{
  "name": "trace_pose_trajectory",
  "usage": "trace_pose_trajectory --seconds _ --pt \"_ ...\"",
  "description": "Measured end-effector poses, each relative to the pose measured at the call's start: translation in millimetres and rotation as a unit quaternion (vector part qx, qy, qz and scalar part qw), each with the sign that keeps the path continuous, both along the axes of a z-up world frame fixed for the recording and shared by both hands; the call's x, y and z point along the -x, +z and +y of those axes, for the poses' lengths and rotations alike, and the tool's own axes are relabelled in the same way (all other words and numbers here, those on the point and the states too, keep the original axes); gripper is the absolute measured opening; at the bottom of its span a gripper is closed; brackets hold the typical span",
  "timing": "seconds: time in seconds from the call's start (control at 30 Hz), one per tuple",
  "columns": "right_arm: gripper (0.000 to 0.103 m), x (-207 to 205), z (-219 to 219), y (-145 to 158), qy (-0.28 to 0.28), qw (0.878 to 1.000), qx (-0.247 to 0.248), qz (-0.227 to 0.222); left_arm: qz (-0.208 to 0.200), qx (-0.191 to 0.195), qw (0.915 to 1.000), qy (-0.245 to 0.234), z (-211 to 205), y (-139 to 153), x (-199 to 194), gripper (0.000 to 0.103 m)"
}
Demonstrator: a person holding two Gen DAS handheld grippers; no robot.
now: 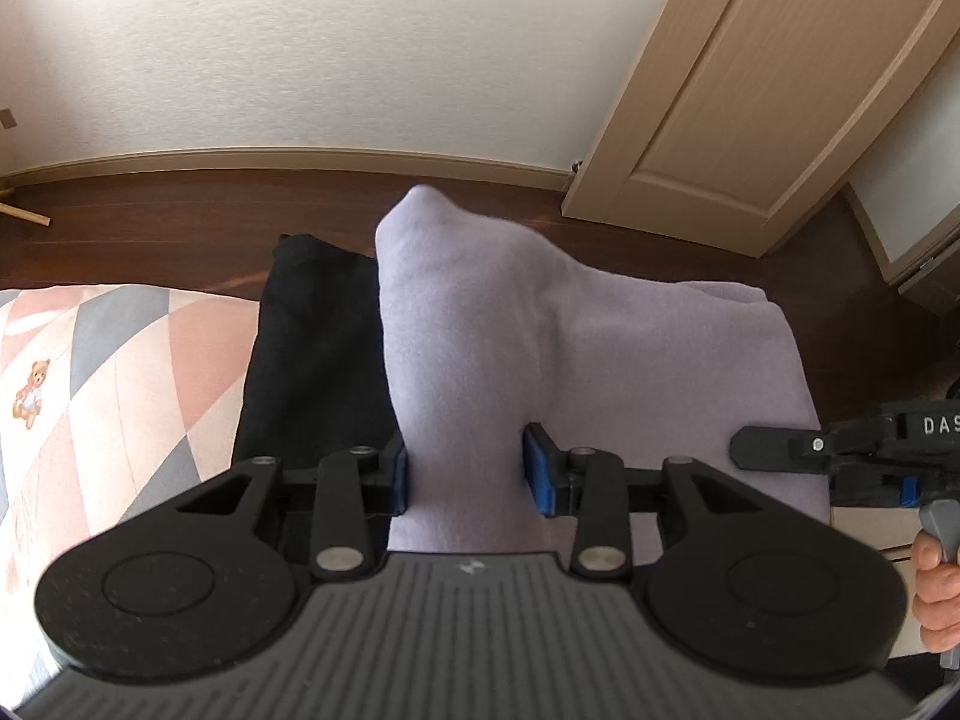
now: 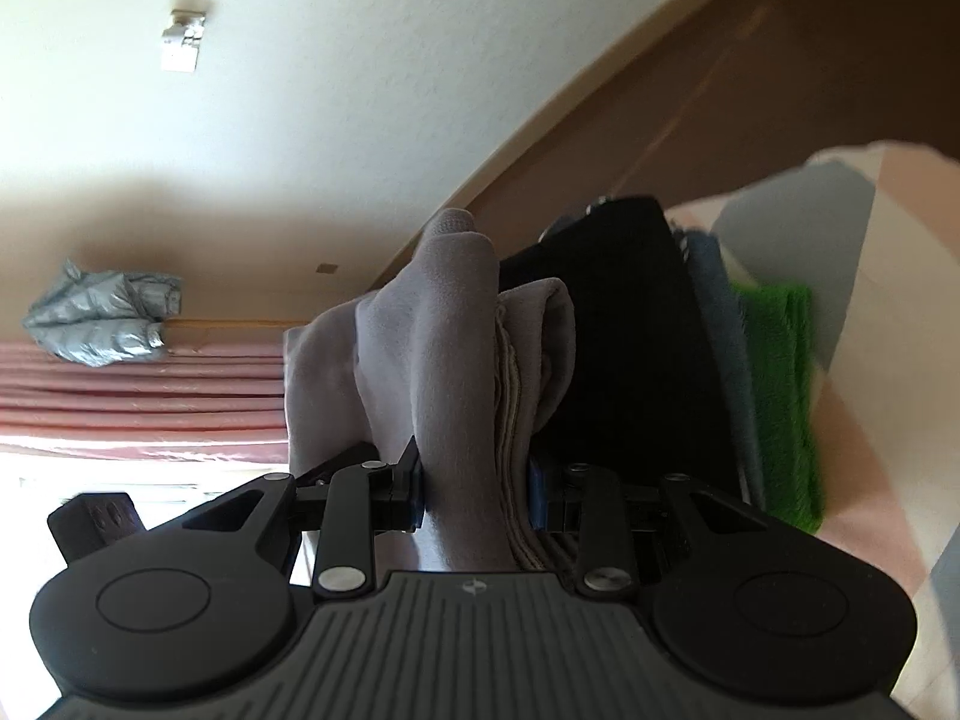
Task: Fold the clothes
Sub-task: 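Lift the folded trousers with both grippers and carry them onto the clothes stack, then lower the trousers onto the black top of the stack and open both grippers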
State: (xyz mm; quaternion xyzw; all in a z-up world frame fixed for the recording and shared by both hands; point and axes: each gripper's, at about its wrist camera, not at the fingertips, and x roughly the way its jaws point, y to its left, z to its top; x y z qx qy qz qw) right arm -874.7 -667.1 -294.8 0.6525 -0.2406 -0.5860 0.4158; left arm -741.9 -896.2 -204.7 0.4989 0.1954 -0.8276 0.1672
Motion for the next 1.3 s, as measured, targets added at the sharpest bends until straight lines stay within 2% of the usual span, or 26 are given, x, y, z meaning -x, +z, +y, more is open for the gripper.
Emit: trace_pose_trajectory --seconds 0.1,0.2,0.23,0.27,0.37,0.4,0.43,0.47,0.53,0.57,0.7,0.77,0.83,0.9,0.97,1.0,1.1,1.17,1.23,1.3 --pt "0.032 -1.1 -2.5 0.5 0.005 1.000 -0.002 0.016 0.005 0.000 1.0000 -0.002 -1.2 -6.4 2.8 0.034" --pt "0.034 -4.1 -9.1 1.6 0.030 0.998 -0.011 0.057 0.007 0.015 0.9998 -0.013 -1.7 -15.9 -0.7 0.040" --pt "0.042 -3.9 -7.8 0.2 0.044 0.996 -0.017 0.070 0.008 0.018 0.9998 -0.010 -3.1 -18.4 -3.1 0.044" --pt "0.050 -3.2 -3.8 1.3 0.057 0.994 -0.021 0.090 0.010 0.023 0.9997 -0.003 -4.1 -19.2 -6.2 0.048" --pt "0.052 -3.4 2.3 18.1 0.091 0.979 -0.023 0.179 0.026 0.054 0.9975 0.035 -5.4 -5.6 -23.7 0.049" --pt "0.052 -3.7 4.7 27.7 0.100 0.969 -0.023 0.223 0.033 0.067 0.9959 0.051 -5.9 0.5 -31.0 0.049" --pt "0.054 -4.8 6.8 38.0 0.110 0.956 -0.021 0.272 0.040 0.085 0.9931 0.069 -4.2 9.3 -40.6 0.043" --pt "0.054 -7.8 8.3 48.0 0.122 0.940 -0.011 0.319 0.045 0.111 0.9890 0.087 1.4 18.9 -50.0 0.029" --pt "0.054 -17.6 9.4 65.0 0.158 0.904 0.018 0.397 0.058 0.144 0.9812 0.115 15.6 30.7 -68.0 0.020" --pt "0.054 -25.4 9.2 69.9 0.186 0.887 0.039 0.421 0.066 0.151 0.9785 0.124 22.9 32.9 -76.0 0.012" --pt "0.052 -62.6 9.1 70.7 0.309 0.808 0.109 0.489 0.090 0.130 0.9758 0.151 48.1 4.2 -90.7 0.005" --pt "0.051 -79.7 10.1 58.1 0.341 0.778 0.108 0.517 0.103 0.119 0.9738 0.165 60.8 -10.2 -98.1 0.003" --pt "0.051 -91.8 8.6 40.0 0.359 0.757 0.098 0.536 0.115 0.108 0.9713 0.178 73.4 -24.5 -105.5 0.003" --pt "0.051 -94.2 7.5 16.1 0.369 0.749 0.085 0.545 0.129 0.096 0.9679 0.193 84.1 -38.1 -112.3 0.003" --pt "0.051 -93.3 8.2 3.5 0.363 0.747 0.084 0.551 0.152 0.078 0.9611 0.217 76.6 -40.8 -114.4 0.004" --pt "0.051 -93.2 7.6 1.7 0.362 0.746 0.083 0.553 0.153 0.074 0.9610 0.218 73.7 -42.0 -113.6 0.003" --pt "0.051 -93.0 5.0 8.5 0.367 0.748 0.077 0.548 0.128 0.099 0.9660 0.201 78.5 -32.7 -108.6 0.003" --pt "0.051 -89.0 6.2 17.7 0.354 0.760 0.083 0.539 0.128 0.115 0.9667 0.189 84.3 -17.7 -104.0 0.002" --pt "0.051 -81.8 7.9 29.6 0.321 0.774 0.102 0.537 0.147 0.137 0.9642 0.173 84.0 -1.0 -96.7 0.002" --pt "0.051 -76.4 0.5 38.1 0.290 0.776 0.110 0.550 0.166 0.145 0.9622 0.159 74.5 6.6 -84.9 0.003"
